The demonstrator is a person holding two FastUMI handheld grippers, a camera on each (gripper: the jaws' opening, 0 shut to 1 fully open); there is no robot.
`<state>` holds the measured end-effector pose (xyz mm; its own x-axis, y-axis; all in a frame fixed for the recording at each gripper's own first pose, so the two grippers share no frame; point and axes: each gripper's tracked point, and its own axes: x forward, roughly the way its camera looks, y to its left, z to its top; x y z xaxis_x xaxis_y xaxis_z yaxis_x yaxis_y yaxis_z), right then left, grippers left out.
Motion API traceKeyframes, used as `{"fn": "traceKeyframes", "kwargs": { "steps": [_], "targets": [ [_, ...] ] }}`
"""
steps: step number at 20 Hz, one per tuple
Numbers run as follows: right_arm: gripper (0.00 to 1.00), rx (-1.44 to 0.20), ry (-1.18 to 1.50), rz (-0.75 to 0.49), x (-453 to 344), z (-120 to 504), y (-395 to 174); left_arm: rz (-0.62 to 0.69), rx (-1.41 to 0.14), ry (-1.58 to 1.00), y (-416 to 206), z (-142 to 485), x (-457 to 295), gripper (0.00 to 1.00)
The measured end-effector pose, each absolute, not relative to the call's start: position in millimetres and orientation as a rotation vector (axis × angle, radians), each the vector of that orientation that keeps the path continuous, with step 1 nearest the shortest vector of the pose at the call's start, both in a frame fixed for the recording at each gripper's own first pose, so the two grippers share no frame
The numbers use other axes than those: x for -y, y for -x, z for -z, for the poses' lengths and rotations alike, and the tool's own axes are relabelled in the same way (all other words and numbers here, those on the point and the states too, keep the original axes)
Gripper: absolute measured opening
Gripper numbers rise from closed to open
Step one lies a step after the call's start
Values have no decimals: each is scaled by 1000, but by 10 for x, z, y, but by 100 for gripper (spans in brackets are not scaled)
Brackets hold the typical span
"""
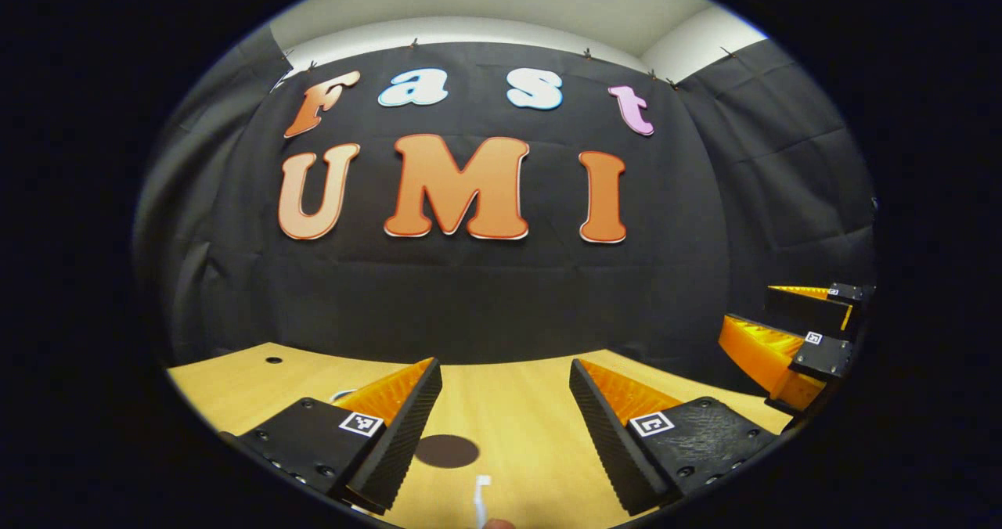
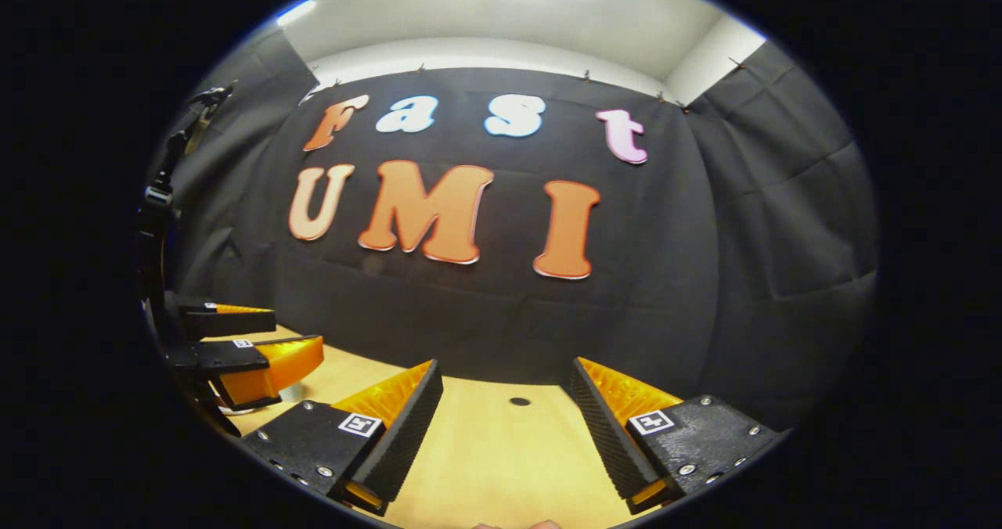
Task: Put the toothbrush and toothpaste on the desktop into the cup, then pick up the cup and place it on the coaster on the desktop.
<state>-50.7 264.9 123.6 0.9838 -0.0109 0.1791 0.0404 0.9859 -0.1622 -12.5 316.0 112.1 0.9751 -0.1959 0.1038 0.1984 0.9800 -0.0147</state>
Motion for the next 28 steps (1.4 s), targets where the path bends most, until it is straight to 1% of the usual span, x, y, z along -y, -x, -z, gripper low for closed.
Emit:
{"fn": "traceKeyframes", "kwargs": {
  "steps": [1, 2, 4, 5, 7, 8, 9, 12, 13, 14, 18, 20, 24, 27, 28],
  "targets": [
    [98, 155, 171, 5, -2823, -1175, 515, 187, 88, 24, 122, -1089, -3363, 100],
    [98, 142, 182, -16, -2991, -1163, 505, 173, 81, 26, 128, -1082, -3582, 98],
    [100, 128, 197, -33, -3199, -1166, 484, 128, 72, 35, 113, -1099, -4012, 98],
    [98, 126, 194, -40, -3283, -1186, 474, 105, 69, 45, 119, -1105, -4223, 98],
    [98, 113, 184, -59, -3436, -1166, 429, 71, 58, 63, 109, -1130, -4561, 98],
    [96, 100, 180, -64, -3493, -1144, 400, 61, 55, 65, 105, -1142, -4702, 98],
    [98, 87, 175, -70, -3526, -1135, 382, 54, 51, 64, 104, -1168, -4820, 98],
    [98, 30, 157, -76, -3619, -1067, 315, 36, 13, 48, 90, -1146, -5082, 98],
    [98, 5, 149, -80, -3648, -1034, 310, 30, -8, 48, 86, -1138, -5148, 100],
    [98, -15, 142, -92, -3700, -1005, 307, 45, -27, 52, 64, -1116, -5161, 98],
    [98, -85, 151, -106, -3774, -938, 318, 103, -132, 50, -2, -959, -5148, 98],
    [98, -128, 140, -126, -3822, -884, 333, 129, -202, 30, -43, -843, -5111, 98],
    [98, -253, 148, -146, -3848, -678, 350, 198, -403, 75, -113, -422, -4976, 98],
    [97, -327, 153, -162, -3892, -571, 356, 219, -493, 63, -131, -263, -4888, 98],
    [97, -358, 149, -172, -3912, -562, 396, 237, -520, 50, -106, -208, -4846, 95]
  ]
}}
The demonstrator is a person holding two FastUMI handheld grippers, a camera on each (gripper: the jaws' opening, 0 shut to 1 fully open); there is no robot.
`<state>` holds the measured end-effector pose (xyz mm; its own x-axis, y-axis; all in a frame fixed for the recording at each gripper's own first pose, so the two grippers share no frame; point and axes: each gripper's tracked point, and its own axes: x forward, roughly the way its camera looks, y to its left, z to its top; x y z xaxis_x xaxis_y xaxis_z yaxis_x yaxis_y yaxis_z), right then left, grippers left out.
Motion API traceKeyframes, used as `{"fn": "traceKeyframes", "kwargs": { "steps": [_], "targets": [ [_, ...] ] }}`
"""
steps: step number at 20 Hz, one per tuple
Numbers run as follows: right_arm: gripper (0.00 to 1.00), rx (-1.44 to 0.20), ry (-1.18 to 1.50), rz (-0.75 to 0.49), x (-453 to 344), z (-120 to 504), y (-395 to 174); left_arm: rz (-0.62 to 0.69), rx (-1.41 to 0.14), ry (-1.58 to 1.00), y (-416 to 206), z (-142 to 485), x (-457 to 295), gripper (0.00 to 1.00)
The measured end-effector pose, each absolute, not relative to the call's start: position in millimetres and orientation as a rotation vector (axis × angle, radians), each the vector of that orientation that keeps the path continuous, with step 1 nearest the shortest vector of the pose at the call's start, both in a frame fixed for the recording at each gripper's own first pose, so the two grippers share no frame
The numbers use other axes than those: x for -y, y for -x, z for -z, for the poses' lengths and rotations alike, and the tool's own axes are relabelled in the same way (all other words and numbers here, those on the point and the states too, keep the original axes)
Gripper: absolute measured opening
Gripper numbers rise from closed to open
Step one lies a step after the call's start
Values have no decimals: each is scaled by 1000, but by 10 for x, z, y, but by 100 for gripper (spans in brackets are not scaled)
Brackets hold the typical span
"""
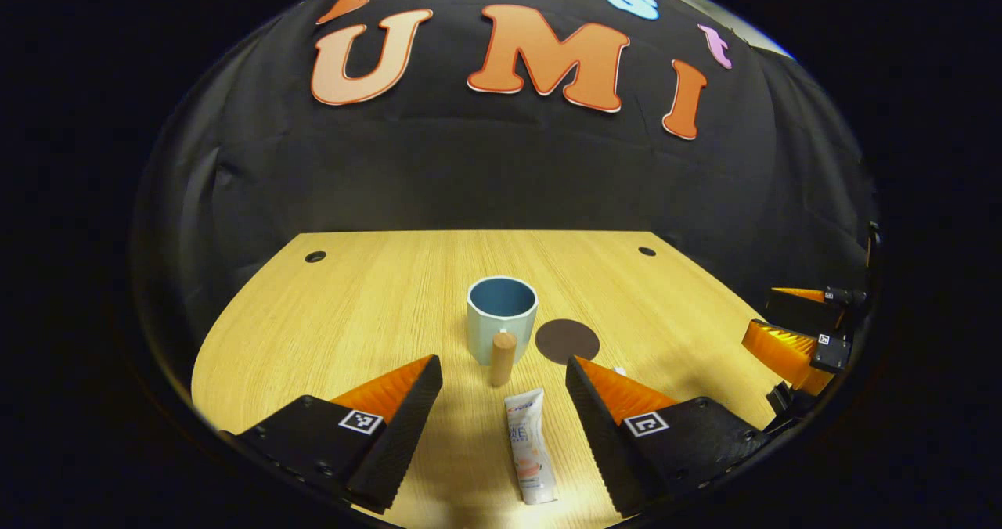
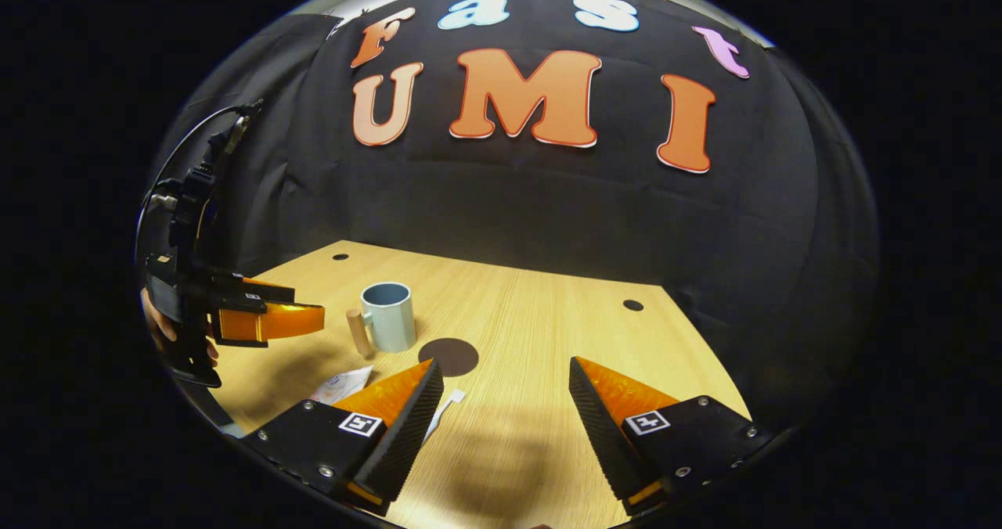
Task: Put the toothbrush and toothpaste on the desktop into the cup, then pick up the cup and place it on the coaster on the desktop.
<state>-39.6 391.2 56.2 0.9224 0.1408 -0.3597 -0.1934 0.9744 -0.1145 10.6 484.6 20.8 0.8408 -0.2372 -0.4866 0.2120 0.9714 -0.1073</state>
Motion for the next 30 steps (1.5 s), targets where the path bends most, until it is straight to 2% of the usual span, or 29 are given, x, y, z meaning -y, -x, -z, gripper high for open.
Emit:
{"fn": "traceKeyframes", "kwargs": {
  "steps": [7, 9, 14, 16, 20, 21, 22, 25, 26, 27, 28, 29, 30],
  "targets": [
    [93, -533, 176, -236, -4137, -362, 433, 327, -739, 30, -1, 162, -4619, 94],
    [93, -584, 161, -260, -4210, -293, 442, 322, -803, 24, 21, 273, -4616, 90],
    [88, -706, 133, -238, -4237, -46, 395, 292, -980, 44, 117, 441, -4668, 91],
    [86, -757, 125, -254, -4311, 86, 430, 280, -1017, 73, 108, 382, -4667, 94],
    [83, -843, 115, -274, -4420, 299, 428, 272, -1102, 90, 116, 326, -4703, 92],
    [82, -858, 111, -272, -4417, 302, 429, 267, -1115, 93, 89, 282, -4712, 90],
    [80, -877, 100, -274, -4419, 299, 430, 264, -1118, 90, 55, 263, -4728, 82],
    [74, -918, 79, -266, -4389, 309, 438, 261, -1137, 82, -9, 257, -4711, 82],
    [73, -928, 77, -259, -4369, 325, 448, 251, -1158, 85, -11, 362, -4683, 76],
    [71, -936, 71, -261, -4376, 325, 442, 257, -1172, 92, -7, 434, -4652, 59],
    [71, -942, 68, -263, -4385, 345, 437, 264, -1178, 99, -5, 506, -4624, 54],
    [71, -944, 64, -261, -4396, 388, 426, 266, -1179, 102, -5, 507, -4598, 56],
    [70, -946, 67, -255, -4388, 428, 414, 263, -1170, 99, 30, 485, -4597, 40]
  ]
}}
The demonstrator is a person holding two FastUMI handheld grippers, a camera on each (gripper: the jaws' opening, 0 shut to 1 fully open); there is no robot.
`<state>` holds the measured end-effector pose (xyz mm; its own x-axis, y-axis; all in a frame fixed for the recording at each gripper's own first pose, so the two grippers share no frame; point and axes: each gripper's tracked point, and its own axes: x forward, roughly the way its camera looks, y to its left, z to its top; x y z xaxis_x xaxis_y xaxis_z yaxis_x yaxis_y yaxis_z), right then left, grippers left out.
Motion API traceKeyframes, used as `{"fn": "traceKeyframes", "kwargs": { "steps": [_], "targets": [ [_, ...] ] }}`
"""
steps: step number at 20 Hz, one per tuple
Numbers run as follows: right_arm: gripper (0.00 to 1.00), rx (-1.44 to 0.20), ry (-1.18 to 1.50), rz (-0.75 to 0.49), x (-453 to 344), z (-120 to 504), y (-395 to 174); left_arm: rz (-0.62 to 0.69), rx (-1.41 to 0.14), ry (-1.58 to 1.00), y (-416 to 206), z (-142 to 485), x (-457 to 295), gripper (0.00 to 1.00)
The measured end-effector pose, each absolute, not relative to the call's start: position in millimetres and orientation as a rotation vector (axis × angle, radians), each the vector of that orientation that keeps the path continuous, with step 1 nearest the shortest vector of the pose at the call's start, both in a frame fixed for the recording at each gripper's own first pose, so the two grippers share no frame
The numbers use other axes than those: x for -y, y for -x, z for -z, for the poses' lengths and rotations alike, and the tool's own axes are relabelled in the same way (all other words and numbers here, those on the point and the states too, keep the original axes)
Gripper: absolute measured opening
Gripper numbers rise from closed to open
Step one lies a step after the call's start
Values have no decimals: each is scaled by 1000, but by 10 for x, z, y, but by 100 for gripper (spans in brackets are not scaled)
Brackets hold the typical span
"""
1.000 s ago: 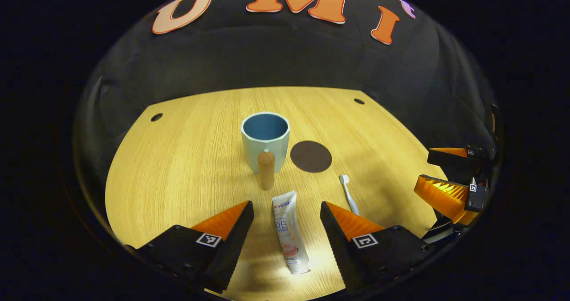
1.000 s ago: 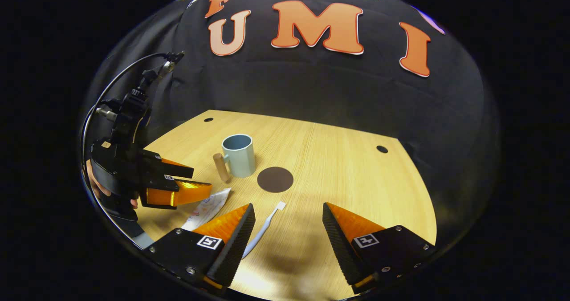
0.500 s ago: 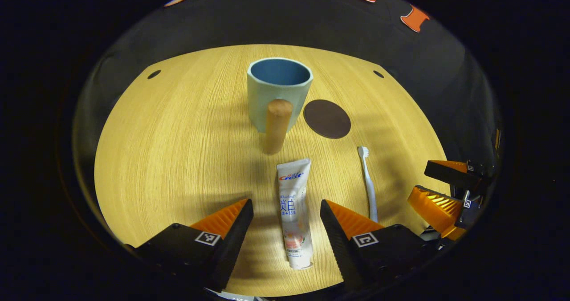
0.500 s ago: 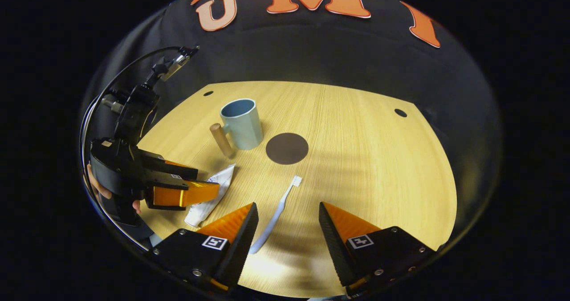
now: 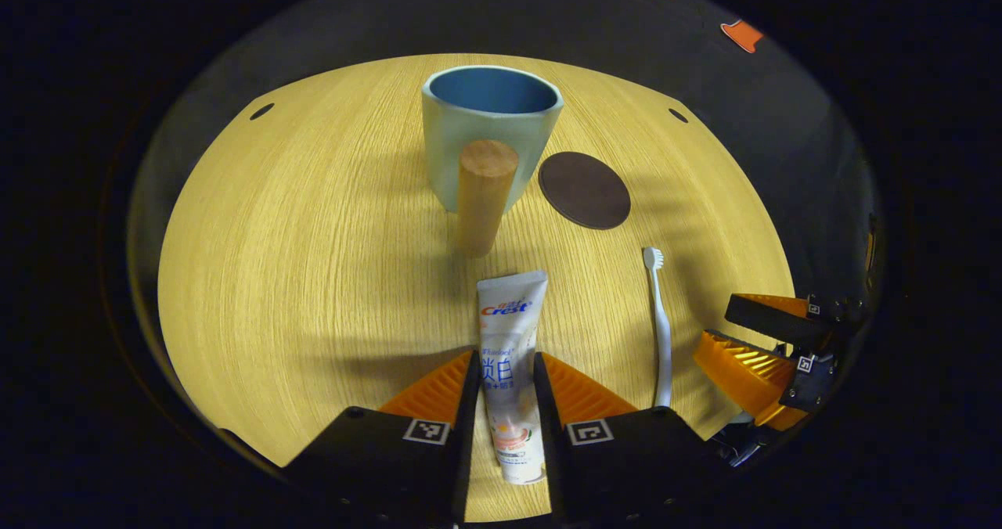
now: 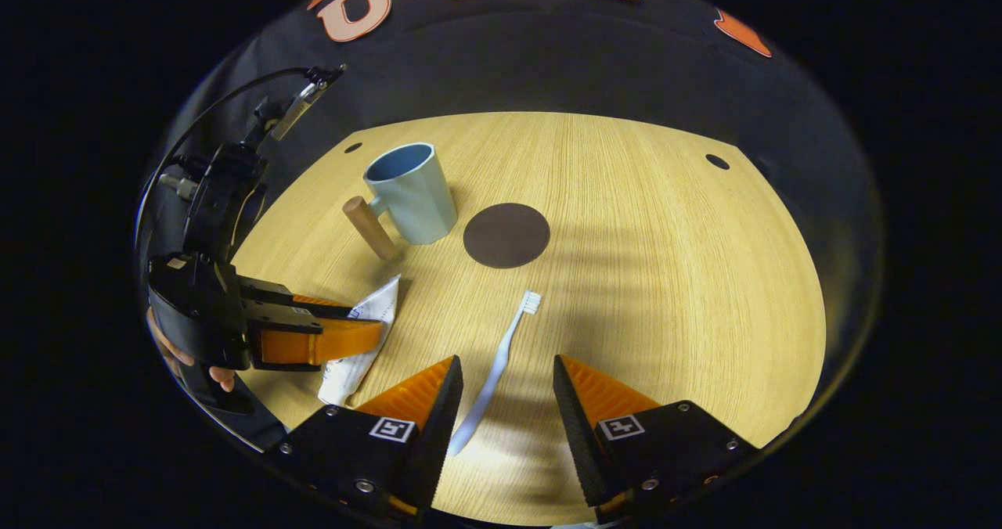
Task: Put the toothbrush and toothpaste on the desktop into the cup, then pick up the cup and place it on the coaster on the desktop.
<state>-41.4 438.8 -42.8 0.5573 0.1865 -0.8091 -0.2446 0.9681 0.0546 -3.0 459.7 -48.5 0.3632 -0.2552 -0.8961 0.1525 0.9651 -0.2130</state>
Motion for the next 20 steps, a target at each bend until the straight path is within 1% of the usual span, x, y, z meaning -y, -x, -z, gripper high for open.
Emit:
{"fn": "traceKeyframes", "kwargs": {
  "steps": [3, 4, 6, 7, 8, 9, 10, 11, 13, 14, 15, 16, 17, 20],
  "targets": [
    [70, -963, 79, -247, -4413, 544, 393, 303, -1146, 123, 51, 467, -4509, 27],
    [70, -972, 79, -253, -4433, 561, 408, 312, -1143, 111, 58, 491, -4492, 16],
    [70, -983, 94, -252, -4444, 623, 419, 307, -1123, 108, 64, 451, -4504, 15],
    [70, -988, 97, -250, -4448, 652, 411, 302, -1112, 115, 36, 447, -4518, 20],
    [70, -996, 89, -252, -4471, 671, 422, 307, -1092, 124, 35, 416, -4560, 10],
    [63, -1004, 76, -254, -4489, 700, 427, 305, -1067, 126, 16, 369, -4596, 11],
    [60, -1013, 66, -253, -4502, 719, 422, 291, -1034, 122, -19, 310, -4654, 10],
    [58, -1021, 58, -246, -4510, 746, 417, 287, -1002, 116, -38, 223, -4709, 7],
    [46, -1037, 44, -239, -4521, 798, 416, 299, -945, 115, -30, 98, -4723, 7],
    [44, -1042, 38, -233, -4522, 825, 403, 306, -920, 111, -39, 57, -4735, 13],
    [38, -1047, 32, -227, -4530, 851, 394, 312, -893, 114, -51, 9, -4727, 7],
    [35, -1056, 27, -219, -4530, 861, 392, 322, -870, 112, -23, -50, -4730, 7],
    [29, -1046, 23, -212, -4525, 861, 371, 326, -847, 115, -28, -106, -4744, 6],
    [20, -1030, 32, -216, -4552, 873, 339, 326, -762, 90, -71, -289, -4760, 7]
  ]
}}
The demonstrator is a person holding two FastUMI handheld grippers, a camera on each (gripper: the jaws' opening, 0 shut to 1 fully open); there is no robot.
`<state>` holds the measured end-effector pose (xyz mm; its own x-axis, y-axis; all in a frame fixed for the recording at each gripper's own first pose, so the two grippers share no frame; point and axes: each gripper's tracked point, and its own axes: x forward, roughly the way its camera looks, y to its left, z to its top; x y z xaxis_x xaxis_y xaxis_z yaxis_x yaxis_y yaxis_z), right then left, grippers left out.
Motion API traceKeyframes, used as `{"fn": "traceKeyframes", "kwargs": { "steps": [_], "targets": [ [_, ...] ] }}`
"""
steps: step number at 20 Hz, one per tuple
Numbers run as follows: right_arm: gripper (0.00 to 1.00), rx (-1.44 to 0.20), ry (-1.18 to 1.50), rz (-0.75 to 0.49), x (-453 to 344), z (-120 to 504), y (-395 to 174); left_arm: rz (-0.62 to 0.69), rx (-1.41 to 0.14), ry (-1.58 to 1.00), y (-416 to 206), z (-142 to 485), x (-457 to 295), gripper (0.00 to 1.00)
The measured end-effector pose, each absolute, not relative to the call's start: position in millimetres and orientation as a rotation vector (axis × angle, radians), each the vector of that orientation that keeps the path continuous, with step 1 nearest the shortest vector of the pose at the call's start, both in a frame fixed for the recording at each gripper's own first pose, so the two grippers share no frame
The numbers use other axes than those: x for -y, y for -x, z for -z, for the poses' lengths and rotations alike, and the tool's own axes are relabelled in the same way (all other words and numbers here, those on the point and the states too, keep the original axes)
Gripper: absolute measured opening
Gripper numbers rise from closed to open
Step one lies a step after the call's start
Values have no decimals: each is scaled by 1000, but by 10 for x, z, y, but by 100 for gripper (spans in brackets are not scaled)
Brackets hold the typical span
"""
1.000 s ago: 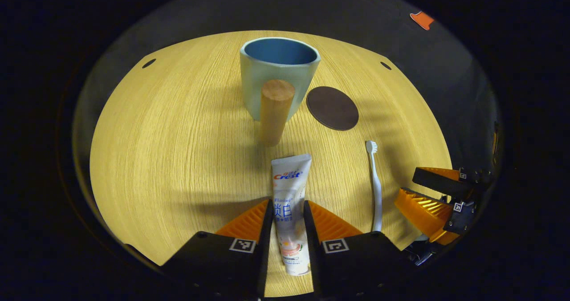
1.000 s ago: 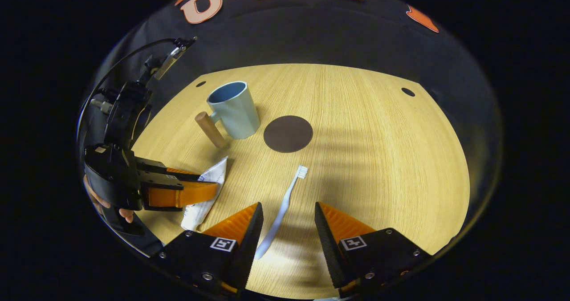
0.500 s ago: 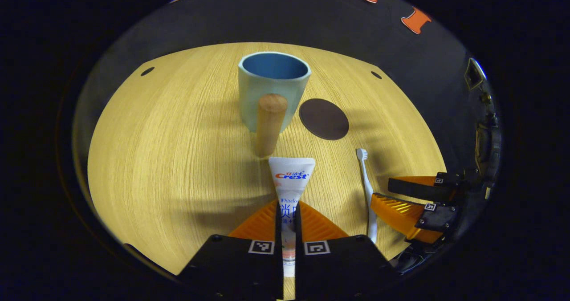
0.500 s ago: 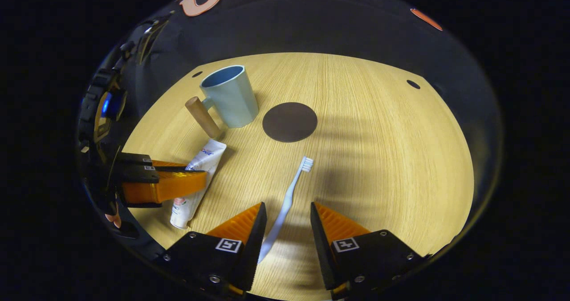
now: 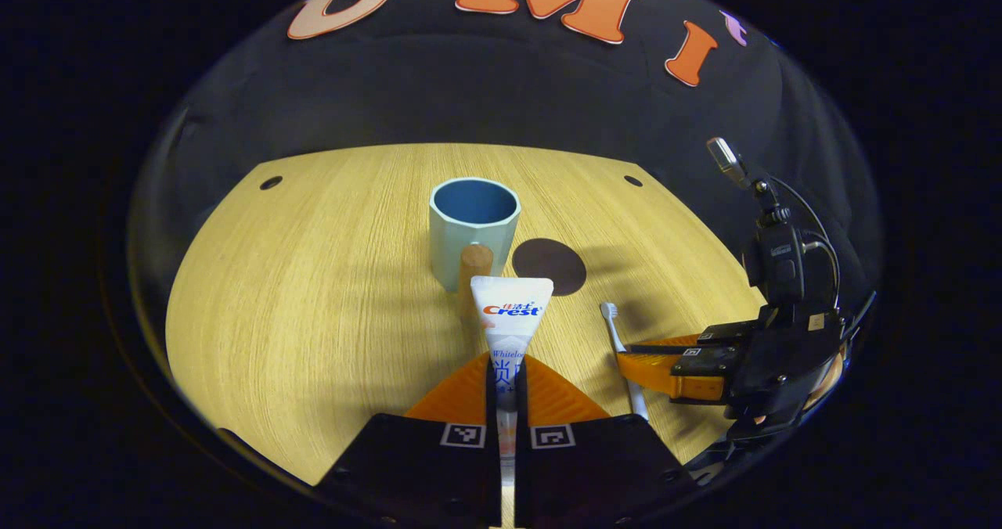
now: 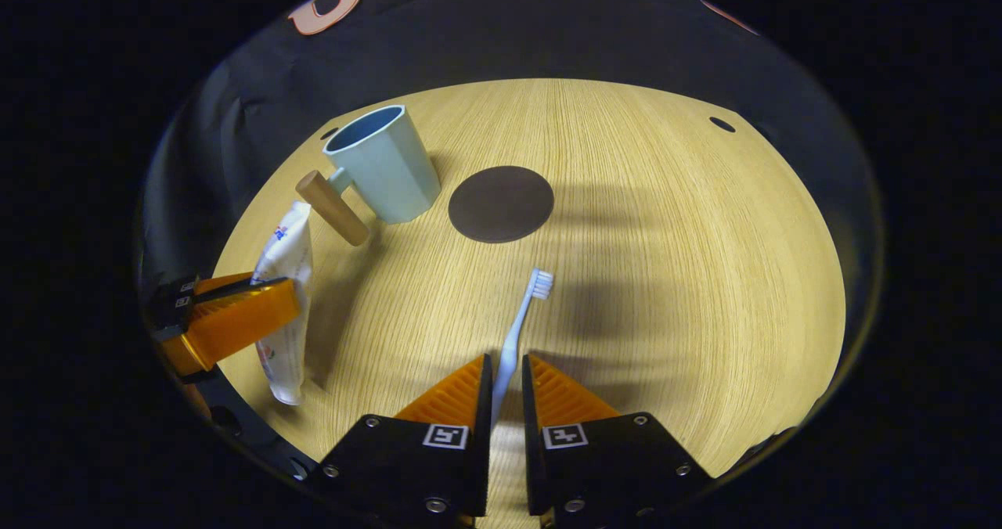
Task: Put the toothbrush and toothpaste on the desktop into the cup, then pick up the cup and place it on the coaster on the desktop.
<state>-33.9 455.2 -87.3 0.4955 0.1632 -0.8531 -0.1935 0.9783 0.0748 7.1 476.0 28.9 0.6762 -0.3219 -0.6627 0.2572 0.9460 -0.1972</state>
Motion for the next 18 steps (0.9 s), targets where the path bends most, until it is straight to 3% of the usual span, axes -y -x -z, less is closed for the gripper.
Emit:
{"fn": "traceKeyframes", "kwargs": {
  "steps": [7, 18],
  "targets": [
    [5, -947, 4, -262, -4634, 848, 297, 313, -561, 109, -258, -742, -4791, 6],
    [4, -663, -53, -308, -4710, 449, 42, 280, -229, 138, -921, -1348, -5023, 6]
  ]
}}
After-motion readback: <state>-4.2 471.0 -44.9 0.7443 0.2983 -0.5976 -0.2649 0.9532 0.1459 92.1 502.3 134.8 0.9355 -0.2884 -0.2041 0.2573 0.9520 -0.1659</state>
